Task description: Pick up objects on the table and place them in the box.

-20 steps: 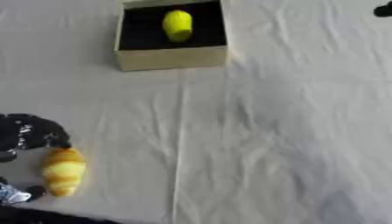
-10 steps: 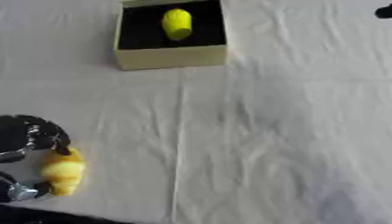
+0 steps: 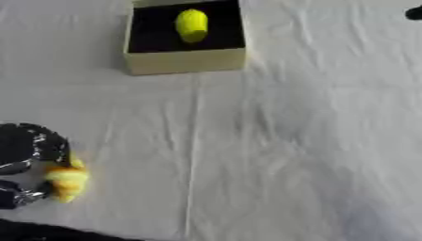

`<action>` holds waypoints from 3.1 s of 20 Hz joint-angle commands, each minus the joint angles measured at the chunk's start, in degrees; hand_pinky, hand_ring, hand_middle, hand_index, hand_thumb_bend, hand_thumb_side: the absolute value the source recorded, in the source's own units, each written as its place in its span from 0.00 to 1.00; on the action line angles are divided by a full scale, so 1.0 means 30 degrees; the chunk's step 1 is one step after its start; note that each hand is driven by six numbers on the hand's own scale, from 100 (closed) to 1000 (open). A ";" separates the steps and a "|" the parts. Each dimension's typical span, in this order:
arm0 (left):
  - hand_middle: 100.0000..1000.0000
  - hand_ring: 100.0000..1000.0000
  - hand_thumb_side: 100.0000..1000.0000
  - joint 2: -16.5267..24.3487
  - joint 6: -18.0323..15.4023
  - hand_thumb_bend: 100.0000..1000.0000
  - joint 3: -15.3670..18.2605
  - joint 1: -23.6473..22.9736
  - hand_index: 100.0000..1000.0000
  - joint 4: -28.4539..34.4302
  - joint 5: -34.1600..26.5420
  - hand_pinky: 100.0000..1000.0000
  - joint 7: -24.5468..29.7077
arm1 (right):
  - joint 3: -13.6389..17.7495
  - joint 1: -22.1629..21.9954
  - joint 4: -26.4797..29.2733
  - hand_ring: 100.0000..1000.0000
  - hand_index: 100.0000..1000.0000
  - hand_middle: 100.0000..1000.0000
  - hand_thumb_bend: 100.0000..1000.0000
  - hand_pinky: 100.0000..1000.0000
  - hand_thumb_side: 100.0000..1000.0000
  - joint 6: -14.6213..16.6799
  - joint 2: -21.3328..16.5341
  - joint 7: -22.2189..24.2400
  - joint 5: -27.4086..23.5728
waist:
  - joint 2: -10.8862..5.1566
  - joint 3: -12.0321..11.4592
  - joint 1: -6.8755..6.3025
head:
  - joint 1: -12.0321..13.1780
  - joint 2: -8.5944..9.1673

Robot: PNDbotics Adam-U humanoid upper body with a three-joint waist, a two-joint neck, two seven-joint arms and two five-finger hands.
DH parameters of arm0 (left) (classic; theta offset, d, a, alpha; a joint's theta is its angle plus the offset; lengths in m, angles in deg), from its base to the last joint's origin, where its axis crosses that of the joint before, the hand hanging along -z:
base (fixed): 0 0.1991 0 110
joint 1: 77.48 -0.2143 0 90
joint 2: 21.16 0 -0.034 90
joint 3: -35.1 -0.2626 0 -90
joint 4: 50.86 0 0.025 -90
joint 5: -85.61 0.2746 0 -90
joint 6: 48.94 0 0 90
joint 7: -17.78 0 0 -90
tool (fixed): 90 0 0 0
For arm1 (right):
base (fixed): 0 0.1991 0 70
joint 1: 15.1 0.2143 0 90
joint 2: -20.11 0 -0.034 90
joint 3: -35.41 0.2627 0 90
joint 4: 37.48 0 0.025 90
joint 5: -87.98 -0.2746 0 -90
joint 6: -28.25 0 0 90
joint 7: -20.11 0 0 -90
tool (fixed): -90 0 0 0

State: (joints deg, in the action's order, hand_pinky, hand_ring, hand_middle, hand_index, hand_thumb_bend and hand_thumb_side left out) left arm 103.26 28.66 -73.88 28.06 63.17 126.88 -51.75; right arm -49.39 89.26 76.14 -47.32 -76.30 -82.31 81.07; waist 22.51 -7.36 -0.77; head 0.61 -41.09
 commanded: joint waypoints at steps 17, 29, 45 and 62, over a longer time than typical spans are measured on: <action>0.53 0.64 0.00 -0.1672 0.2990 0.00 0.2434 1.2481 0.52 -0.1460 -0.5005 0.65 -0.0806 | -0.0144 0.0304 0.0326 0.61 0.75 0.64 0.00 0.84 0.60 0.0231 -0.0911 0.0171 -0.0128 | -0.0475 0.0157 -0.0125 | -0.0064 0.0371; 0.52 0.63 0.00 -0.7216 0.1068 0.00 0.1467 1.6702 0.51 -1.1076 -0.2369 0.65 -0.1072 | -0.0261 0.0989 0.0326 0.61 0.75 0.64 0.00 0.84 0.60 0.0255 -0.0527 0.0381 -0.0471 | 0.0112 0.1234 0.0149 | 0.0053 0.1523; 0.58 0.68 0.00 -0.9580 -0.0177 0.00 0.1788 1.7286 0.62 -1.6699 0.1493 0.68 -0.2220 | -0.0350 0.1314 0.0326 0.61 0.75 0.64 0.00 0.84 0.61 0.0090 -0.0205 0.0534 -0.0903 | 0.0303 0.1739 0.0137 | 0.0214 0.2152; 0.89 1.00 0.62 -0.9763 0.0373 0.34 0.2194 1.7147 0.96 -1.6080 0.2846 0.95 -0.3230 | -0.0340 0.1103 0.0326 0.61 0.75 0.63 0.00 0.84 0.61 -0.0042 -0.0153 0.0543 -0.0937 | 0.0125 0.1446 0.0238 | 0.0333 0.1639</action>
State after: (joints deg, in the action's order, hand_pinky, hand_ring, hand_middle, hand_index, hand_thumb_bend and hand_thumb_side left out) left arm 72.95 29.57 -68.10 78.39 13.22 136.15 -60.78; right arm -50.77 92.44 76.14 -47.46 -75.86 -80.68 78.36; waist 24.63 -2.99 -0.18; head 1.43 -35.82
